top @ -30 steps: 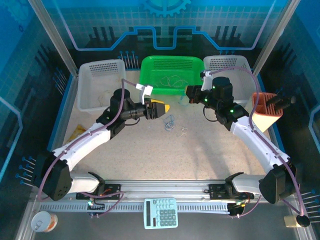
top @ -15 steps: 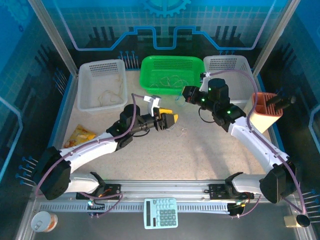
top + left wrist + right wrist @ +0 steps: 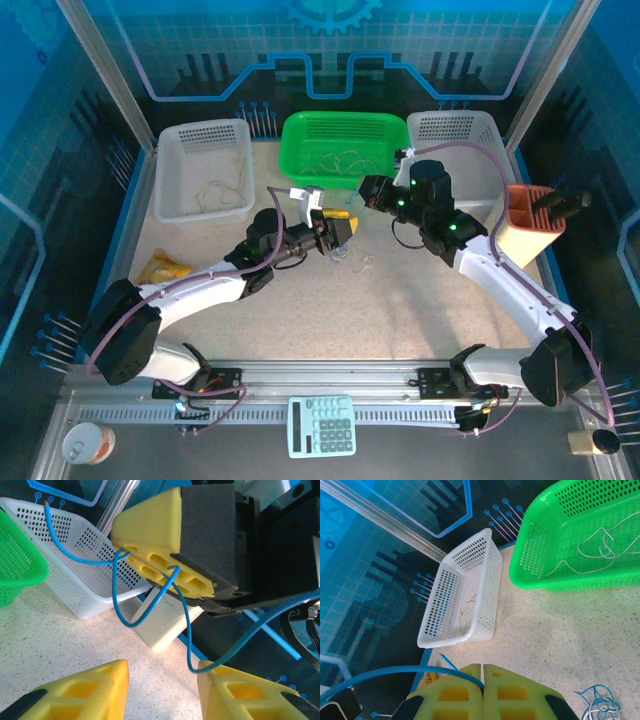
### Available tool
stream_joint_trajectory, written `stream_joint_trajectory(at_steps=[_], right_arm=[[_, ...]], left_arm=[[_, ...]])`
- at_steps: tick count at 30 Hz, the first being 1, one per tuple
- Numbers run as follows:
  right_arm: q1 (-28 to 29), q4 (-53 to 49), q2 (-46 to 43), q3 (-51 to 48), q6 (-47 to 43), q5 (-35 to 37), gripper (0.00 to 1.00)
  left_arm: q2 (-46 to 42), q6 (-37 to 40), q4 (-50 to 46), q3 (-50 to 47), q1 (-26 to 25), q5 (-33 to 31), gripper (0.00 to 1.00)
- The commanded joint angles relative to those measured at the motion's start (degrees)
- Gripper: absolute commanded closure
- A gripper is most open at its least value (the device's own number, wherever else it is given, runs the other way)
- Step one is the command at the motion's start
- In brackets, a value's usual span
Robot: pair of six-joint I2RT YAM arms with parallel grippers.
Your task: Untangle the cables
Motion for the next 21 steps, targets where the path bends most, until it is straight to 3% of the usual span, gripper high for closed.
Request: stream_joint_trajectory(at_steps=[1,7,10,15,17,21], right_arm=[[1.0,1.5,-0.3,-0.9,0.7,0.8,1.00],[1.2,1.9,-0.3,-1.2,0.6,1.0,1.00],[1.1,1.9,-0.4,-1.1,0.4,1.0,1.00],[0.9,1.1,-0.6,-0.9,-0.3,1.9,1.00],[0.1,0.5,-0.7,-0.8,-0.6,2.1,1.00],[-2.8,-0.5,-0.7,-0.8,-1.4,1.8,0.83]], left_arm=[[0.8,-0.8,4.6,2.1,-0.3,-0.9,0.60],[1.5,-1.3,5.4,2.4,-0.3,-0.7,0.64],[1.5,-1.4,5.6,2.4,-0.3,-0.5,0.74],[0.7,-1.7,5.5,2.0,-0.3,0.2,0.99],[-0.4,-1.5,4.4,2.0,-0.2,1.1,1.00],[-3.6,0.1,-1.0,2.8,-0.2,5.1,1.00]])
